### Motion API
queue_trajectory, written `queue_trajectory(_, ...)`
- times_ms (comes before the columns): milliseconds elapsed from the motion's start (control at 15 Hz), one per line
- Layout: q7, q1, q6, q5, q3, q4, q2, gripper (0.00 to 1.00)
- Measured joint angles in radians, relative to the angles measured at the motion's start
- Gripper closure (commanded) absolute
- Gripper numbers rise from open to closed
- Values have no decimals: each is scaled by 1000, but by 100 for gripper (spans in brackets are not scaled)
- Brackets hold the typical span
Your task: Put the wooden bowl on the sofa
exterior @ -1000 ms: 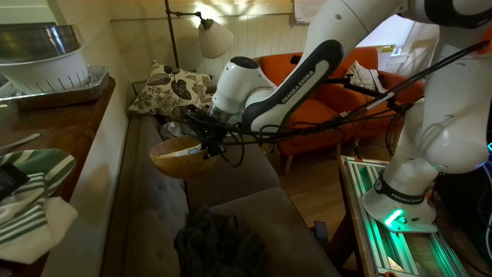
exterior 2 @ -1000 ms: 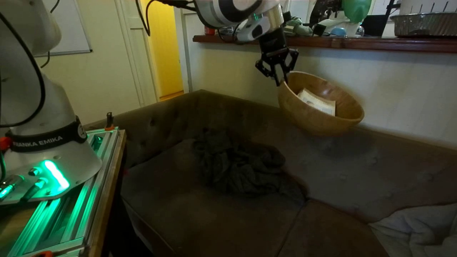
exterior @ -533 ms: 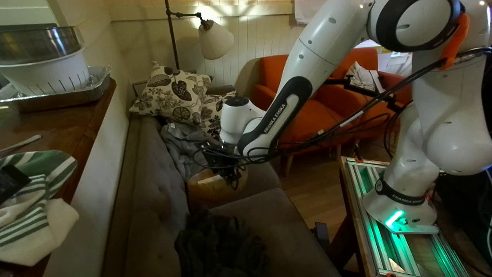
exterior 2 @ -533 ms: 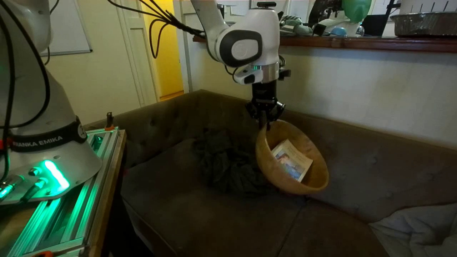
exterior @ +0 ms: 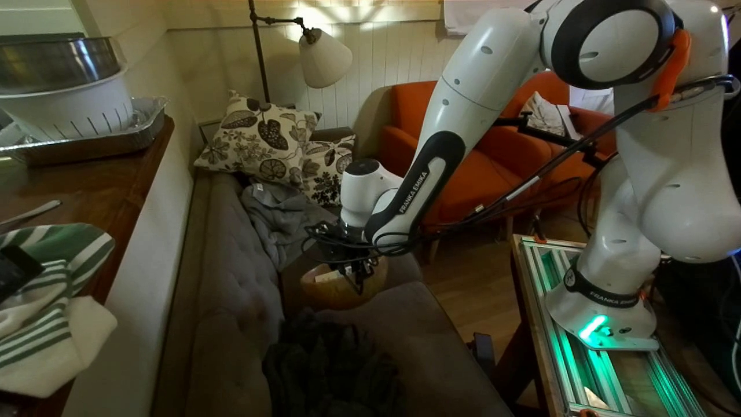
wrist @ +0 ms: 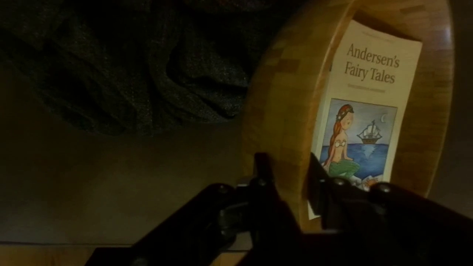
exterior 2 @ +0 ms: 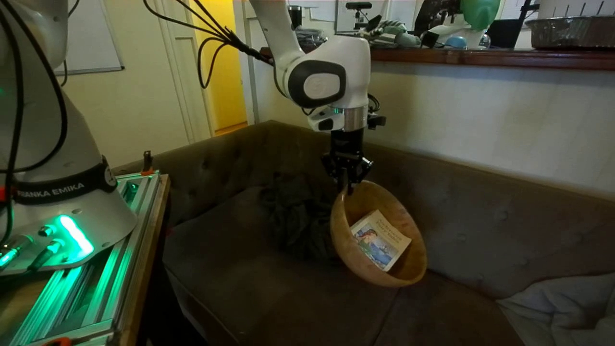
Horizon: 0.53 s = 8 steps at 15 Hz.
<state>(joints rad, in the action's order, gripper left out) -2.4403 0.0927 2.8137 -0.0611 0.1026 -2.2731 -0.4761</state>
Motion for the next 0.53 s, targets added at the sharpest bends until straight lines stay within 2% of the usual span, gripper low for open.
queue_trajectory(200, -140, 155, 70, 36, 163, -3, -38, 94)
queue_trajectory(467, -284, 303, 118, 37, 314, 11, -136, 94)
queue_trajectory(533, -272, 360, 121, -7, 370, 23, -174, 94)
